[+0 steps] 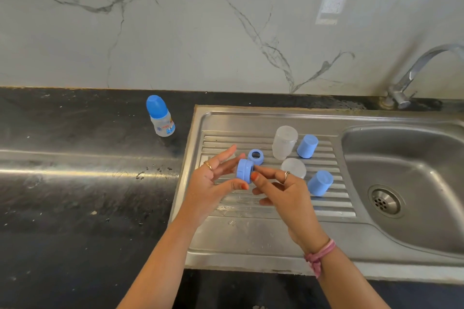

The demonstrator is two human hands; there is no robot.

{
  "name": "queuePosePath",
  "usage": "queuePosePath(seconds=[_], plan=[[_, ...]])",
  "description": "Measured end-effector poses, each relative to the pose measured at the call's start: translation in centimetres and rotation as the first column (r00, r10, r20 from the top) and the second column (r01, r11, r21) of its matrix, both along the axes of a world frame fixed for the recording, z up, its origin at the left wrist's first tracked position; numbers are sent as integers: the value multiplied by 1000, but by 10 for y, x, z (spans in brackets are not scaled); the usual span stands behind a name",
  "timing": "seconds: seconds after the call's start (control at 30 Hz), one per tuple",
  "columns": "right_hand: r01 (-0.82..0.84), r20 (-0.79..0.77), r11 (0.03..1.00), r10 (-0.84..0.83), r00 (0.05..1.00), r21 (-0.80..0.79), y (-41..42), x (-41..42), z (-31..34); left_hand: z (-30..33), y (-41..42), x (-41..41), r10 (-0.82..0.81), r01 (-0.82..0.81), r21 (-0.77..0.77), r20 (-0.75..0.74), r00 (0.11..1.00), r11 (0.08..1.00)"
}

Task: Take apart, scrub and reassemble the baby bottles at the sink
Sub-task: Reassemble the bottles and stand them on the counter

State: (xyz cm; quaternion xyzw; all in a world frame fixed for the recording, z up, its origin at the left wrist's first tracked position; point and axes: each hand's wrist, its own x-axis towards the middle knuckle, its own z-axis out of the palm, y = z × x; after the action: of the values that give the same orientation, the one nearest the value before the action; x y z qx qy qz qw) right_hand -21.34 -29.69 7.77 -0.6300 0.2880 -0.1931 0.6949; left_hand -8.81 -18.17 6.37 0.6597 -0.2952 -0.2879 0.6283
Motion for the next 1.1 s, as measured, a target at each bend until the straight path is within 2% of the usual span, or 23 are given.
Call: queuePosePath(seconds=[0.13, 0.23, 0.33, 0.43, 0.73, 0.8, 0.93, 1.0, 1.1], plan=[[54, 93, 996, -61, 994, 69, 4, 3, 3, 8, -2, -6, 42, -44, -71, -33, 999, 997], [124, 132, 992, -126, 983, 25, 9, 4, 1, 13, -3, -13, 52, -55, -80, -33, 998, 995], [180, 133, 966, -156, 979, -188, 14, 0, 3, 18, -4, -18, 44, -48, -87, -55, 998, 995], [198, 130, 864, -155, 979, -463, 11, -4, 7, 22, -4, -21, -6, -10, -123, -132, 991, 992], [196, 121, 722, -155, 980, -663, 4, -14, 24, 33, -13, -28, -64, 0, -220, -285, 956, 975], [203, 117, 718, -168, 979, -666, 4, -15, 28, 34, -15, -30, -66, -17, -227, -352, 934, 974], [217, 138, 768, -167, 976, -602, 6, -15, 36, 40, -19, -34, -64, -37, -225, -425, 903, 974], [192, 152, 824, -129, 980, -533, 1, -15, 41, 42, -18, -32, -97, -27, -252, -466, 880, 967], [50, 183, 927, 20, 983, -371, -6, -17, 44, 46, -16, -30, -149, -10, -296, -510, 848, 955]])
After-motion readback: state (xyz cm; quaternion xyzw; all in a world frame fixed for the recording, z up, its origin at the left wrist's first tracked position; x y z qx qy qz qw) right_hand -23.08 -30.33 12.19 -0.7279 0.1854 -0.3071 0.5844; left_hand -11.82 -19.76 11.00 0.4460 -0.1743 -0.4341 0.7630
